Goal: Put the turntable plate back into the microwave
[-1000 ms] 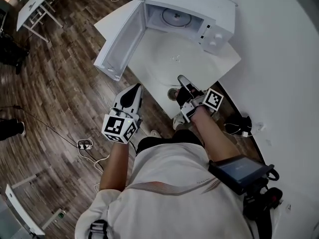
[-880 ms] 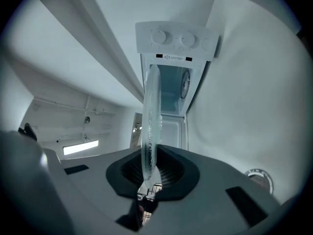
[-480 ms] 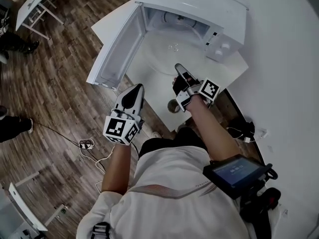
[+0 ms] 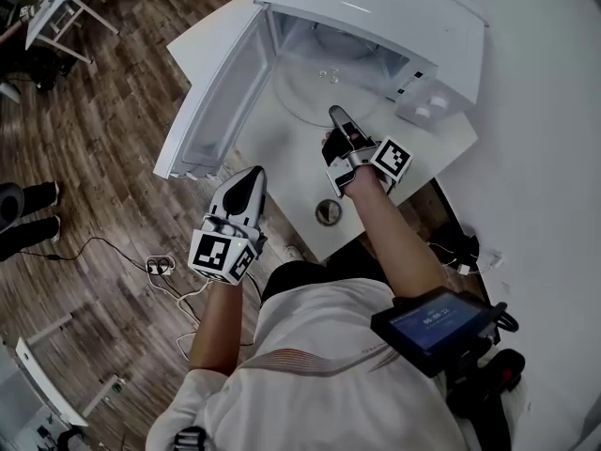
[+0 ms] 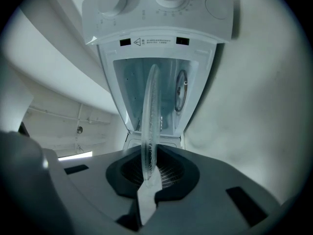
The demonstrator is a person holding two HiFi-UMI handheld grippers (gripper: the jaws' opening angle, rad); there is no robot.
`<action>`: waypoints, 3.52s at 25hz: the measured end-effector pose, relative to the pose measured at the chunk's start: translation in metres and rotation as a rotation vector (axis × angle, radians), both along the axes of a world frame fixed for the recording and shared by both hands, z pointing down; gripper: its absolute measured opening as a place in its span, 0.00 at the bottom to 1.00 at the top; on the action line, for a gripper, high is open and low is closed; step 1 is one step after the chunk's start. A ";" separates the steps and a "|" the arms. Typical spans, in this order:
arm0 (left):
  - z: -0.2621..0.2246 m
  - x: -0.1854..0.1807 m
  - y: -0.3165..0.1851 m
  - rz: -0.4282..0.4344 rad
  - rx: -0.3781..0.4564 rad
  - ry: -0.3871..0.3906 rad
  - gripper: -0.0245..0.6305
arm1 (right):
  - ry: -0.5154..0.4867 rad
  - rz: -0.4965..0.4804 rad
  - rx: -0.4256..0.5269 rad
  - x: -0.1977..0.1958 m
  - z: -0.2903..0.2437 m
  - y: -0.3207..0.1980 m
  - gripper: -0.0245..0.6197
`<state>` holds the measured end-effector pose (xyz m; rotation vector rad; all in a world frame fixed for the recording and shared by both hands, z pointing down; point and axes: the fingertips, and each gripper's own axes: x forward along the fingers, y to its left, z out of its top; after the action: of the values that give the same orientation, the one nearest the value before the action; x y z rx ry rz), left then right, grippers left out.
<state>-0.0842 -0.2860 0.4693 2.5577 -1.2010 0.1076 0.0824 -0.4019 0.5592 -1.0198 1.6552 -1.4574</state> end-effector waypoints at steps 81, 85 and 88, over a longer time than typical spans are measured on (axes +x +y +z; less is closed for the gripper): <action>0.033 -0.006 -0.012 -0.042 -0.111 0.016 0.05 | -0.032 0.045 -0.219 -0.003 0.052 -0.132 0.30; 0.032 -0.006 -0.011 -0.039 -0.112 0.022 0.05 | -0.033 0.009 -0.212 -0.007 0.055 -0.127 0.35; 0.031 -0.007 -0.009 -0.035 -0.113 0.026 0.05 | -0.036 -0.007 -0.213 -0.009 0.059 -0.121 0.38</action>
<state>-0.0909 -0.2947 0.5007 2.4333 -1.1942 0.1306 0.0731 -0.5226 0.6182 -1.0964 1.5032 -1.6735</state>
